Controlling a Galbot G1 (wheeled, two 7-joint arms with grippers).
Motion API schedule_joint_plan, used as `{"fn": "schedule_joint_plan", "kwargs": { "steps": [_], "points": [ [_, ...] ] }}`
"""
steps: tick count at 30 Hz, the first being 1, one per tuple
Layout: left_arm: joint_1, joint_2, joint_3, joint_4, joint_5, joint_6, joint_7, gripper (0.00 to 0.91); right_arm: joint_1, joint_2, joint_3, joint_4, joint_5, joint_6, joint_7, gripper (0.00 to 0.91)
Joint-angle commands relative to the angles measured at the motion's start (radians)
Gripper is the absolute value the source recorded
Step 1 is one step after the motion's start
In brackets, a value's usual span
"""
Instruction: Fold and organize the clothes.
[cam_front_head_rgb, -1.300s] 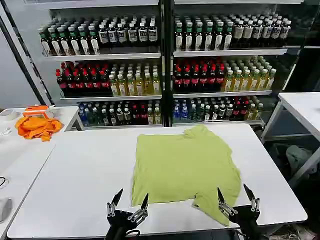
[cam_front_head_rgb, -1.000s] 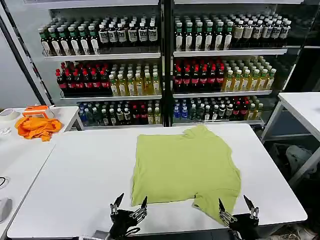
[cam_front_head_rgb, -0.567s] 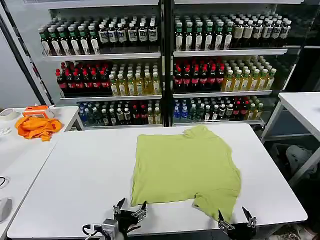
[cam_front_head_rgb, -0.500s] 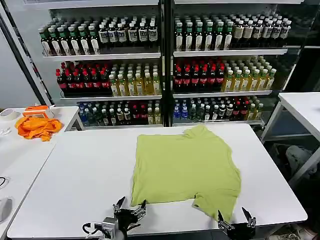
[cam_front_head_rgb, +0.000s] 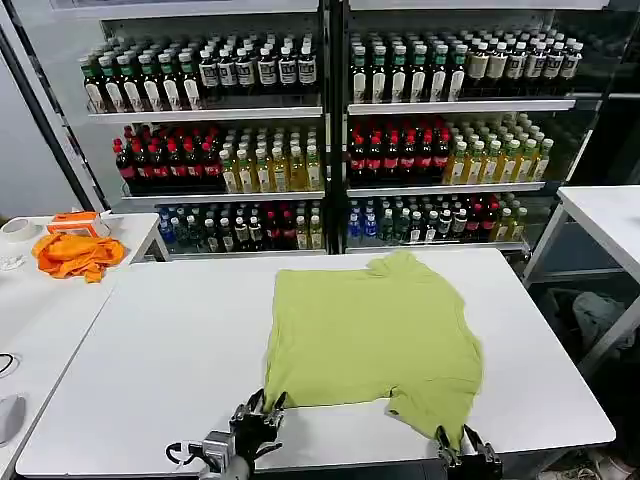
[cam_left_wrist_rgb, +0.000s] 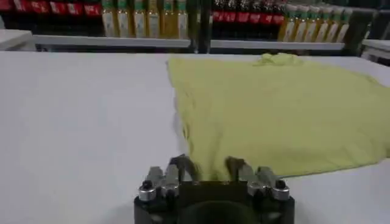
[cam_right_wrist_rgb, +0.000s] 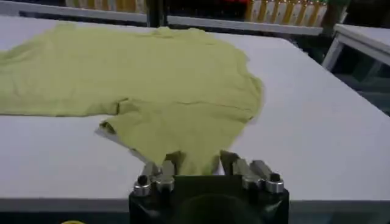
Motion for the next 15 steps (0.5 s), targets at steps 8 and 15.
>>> {"fn": "schedule_joint_plan", "kwargs": {
  "steps": [8, 15],
  "points": [
    [0.005, 0.007, -0.001, -0.009, -0.035, 0.01, 0.013, 0.02, -0.008, 0.003, 0.01, 0.018, 0.014, -0.005, 0.004, 0.0],
    [0.032, 0.004, -0.019, -0.081, -0.036, -0.035, 0.016, 0.01, -0.056, -0.003, 0.032, 0.131, 0.015, 0.003, 0.006, 0.0]
  ]
}}
